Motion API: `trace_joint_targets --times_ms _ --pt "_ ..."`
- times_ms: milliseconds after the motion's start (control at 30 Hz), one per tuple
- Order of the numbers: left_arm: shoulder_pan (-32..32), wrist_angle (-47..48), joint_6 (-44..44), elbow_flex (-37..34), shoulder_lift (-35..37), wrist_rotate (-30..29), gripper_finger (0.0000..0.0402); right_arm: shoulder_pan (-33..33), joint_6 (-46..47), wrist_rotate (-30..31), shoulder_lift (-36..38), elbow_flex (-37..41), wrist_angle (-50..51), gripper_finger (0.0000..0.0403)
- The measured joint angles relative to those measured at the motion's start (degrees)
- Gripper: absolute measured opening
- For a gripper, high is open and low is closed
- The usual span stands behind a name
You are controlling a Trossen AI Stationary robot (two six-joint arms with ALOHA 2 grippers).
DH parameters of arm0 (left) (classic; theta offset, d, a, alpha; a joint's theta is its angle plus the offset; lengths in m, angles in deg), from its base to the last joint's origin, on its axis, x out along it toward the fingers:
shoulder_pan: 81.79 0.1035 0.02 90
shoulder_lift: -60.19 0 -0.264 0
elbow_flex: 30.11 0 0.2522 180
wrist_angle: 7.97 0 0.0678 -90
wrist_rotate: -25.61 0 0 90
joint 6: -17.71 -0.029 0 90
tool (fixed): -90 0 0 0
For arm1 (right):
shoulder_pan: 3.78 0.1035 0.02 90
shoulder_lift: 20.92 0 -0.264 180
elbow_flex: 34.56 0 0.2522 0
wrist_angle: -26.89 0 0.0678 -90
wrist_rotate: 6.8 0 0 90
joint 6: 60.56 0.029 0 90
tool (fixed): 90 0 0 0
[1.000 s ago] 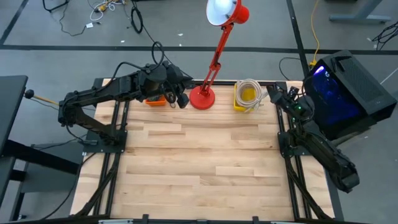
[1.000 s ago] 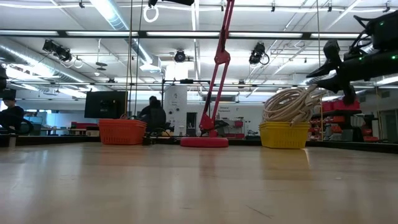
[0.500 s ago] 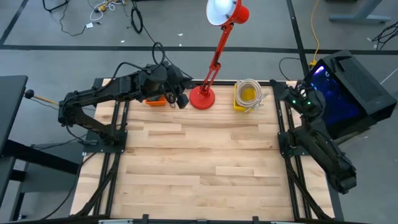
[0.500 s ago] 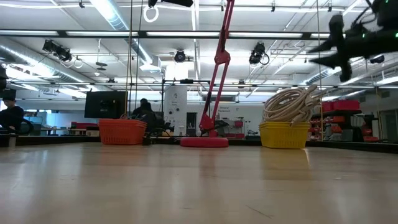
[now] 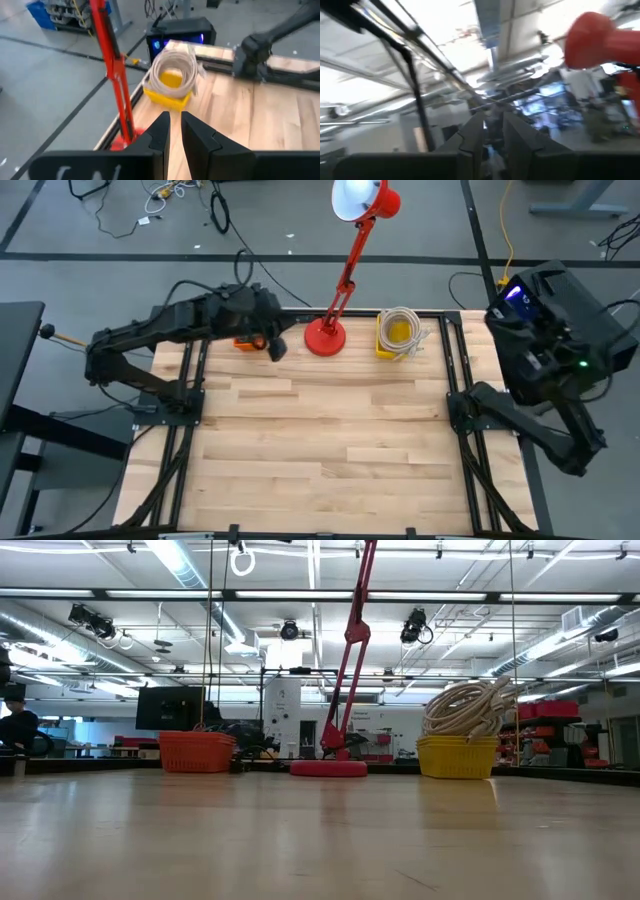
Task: Pick & Place USB Port
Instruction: Return to Home Position
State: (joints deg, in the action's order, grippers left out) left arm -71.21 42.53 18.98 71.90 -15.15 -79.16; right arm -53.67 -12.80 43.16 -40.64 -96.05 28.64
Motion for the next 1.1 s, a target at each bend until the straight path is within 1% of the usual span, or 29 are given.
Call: trace_joint_targets --times_ms 133,167,267,333,367,433,467,533,567,600,667,767,867,1000,1067,1100 --pt "-0.9 5.0 1.6 0.0 5.1 -1.1 0.0051 2.2 0.6 -0.1 -1.3 -1.5 -0.5 0.0071" --pt "-1.1 6.5 2.4 0.0 6.6 -1.6 0.0051 2.5 1.6 -1.1 -2.4 -1.4 -1.3 0.0071" --pt "-1.9 8.8 3.2 0.0 10.4 -2.9 0.0051 3.0 3.9 -6.0 -5.1 -2.1 -7.7 0.0071" --pt "-2.3 10.2 4.0 0.0 12.9 -4.8 0.0051 3.0 2.7 -6.1 -6.2 -5.8 -8.5 0.0071" --pt "-2.5 10.2 4.5 0.0 14.0 -5.7 0.0051 3.0 1.0 -6.1 -6.8 -8.2 -6.7 0.0071" --pt "-2.8 11.1 5.6 0.0 15.8 -6.5 0.0051 3.0 -3.9 -8.1 -8.1 -13.3 -0.2 0.0071" --pt "-2.9 11.2 5.8 0.0 16.4 -6.6 0.0051 3.0 -5.7 -9.2 -9.1 -15.3 4.9 0.0071" --pt "-3.3 12.2 5.8 0.0 17.1 -6.6 0.0051 3.0 -8.2 -11.7 -11.5 -16.9 14.7 0.0071" --pt "-3.5 13.1 5.7 0.0 17.2 -6.5 0.0051 3.2 -9.5 -11.9 -12.5 -16.6 19.9 0.0071" --pt "-3.8 14.2 5.6 0.0 17.1 -6.5 0.0051 3.7 -11.2 -10.9 -13.2 -16.2 23.3 0.0071" --pt "-4.1 17.4 5.6 0.0 17.2 -6.4 0.0051 5.2 -14.0 -8.0 -14.3 -14.4 25.4 0.0071" --pt "-4.1 21.2 6.5 -0.2 17.2 -6.4 0.0051 7.6 -16.7 -6.5 -15.9 -11.7 24.1 0.0071" --pt "-4.1 21.6 7.2 -2.3 17.9 -6.1 0.0051 9.4 -19.1 -5.4 -18.5 -8.9 24.8 0.0071" --pt "-4.1 18.7 7.5 -5.6 19.7 -6.0 0.0051 12.3 -20.8 -5.4 -24.4 -6.0 24.3 0.0071" --pt "-4.1 16.0 7.5 -7.8 20.4 -6.0 0.0051 15.0 -21.7 -5.1 -27.4 -4.5 22.7 0.0071" --pt "-4.1 14.6 7.6 -8.9 20.6 -5.7 0.0051 16.7 -22.1 -3.9 -28.7 -3.7 22.4 0.0071"
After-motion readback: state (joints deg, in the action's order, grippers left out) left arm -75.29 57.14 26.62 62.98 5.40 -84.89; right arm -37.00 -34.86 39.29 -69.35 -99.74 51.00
